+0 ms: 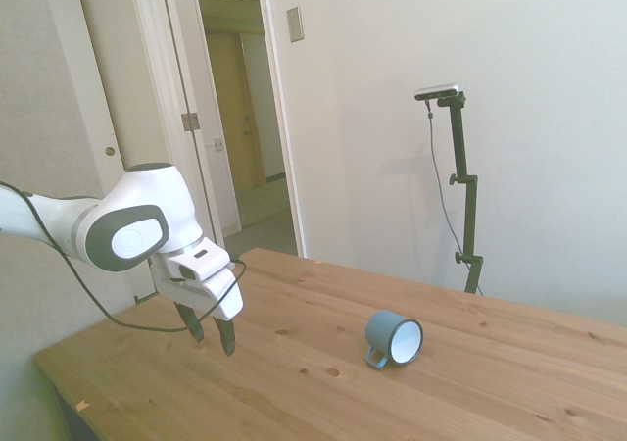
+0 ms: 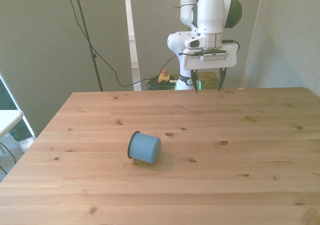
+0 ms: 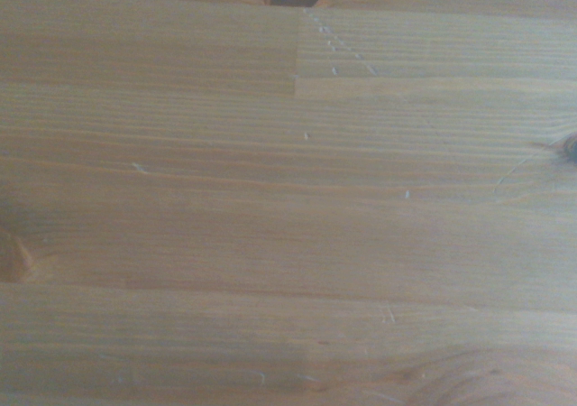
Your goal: Flip the mug upright
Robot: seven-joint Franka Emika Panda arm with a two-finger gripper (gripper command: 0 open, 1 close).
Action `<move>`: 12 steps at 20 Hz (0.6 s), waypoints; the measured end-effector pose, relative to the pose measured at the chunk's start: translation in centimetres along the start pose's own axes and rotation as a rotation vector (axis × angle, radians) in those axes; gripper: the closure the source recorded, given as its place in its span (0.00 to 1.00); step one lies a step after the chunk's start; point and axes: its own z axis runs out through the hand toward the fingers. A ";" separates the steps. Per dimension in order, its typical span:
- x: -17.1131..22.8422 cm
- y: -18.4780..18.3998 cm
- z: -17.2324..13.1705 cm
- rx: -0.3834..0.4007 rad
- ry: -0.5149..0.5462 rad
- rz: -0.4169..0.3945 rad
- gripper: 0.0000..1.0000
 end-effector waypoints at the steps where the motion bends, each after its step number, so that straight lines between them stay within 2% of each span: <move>1: 0.0 0.0 0.0 -0.002 -0.002 0.002 0.00; 5: 1.7 0.6 -0.7 0.011 -0.002 0.048 0.00; 12: 15.2 3.3 -2.8 0.076 0.083 0.245 0.00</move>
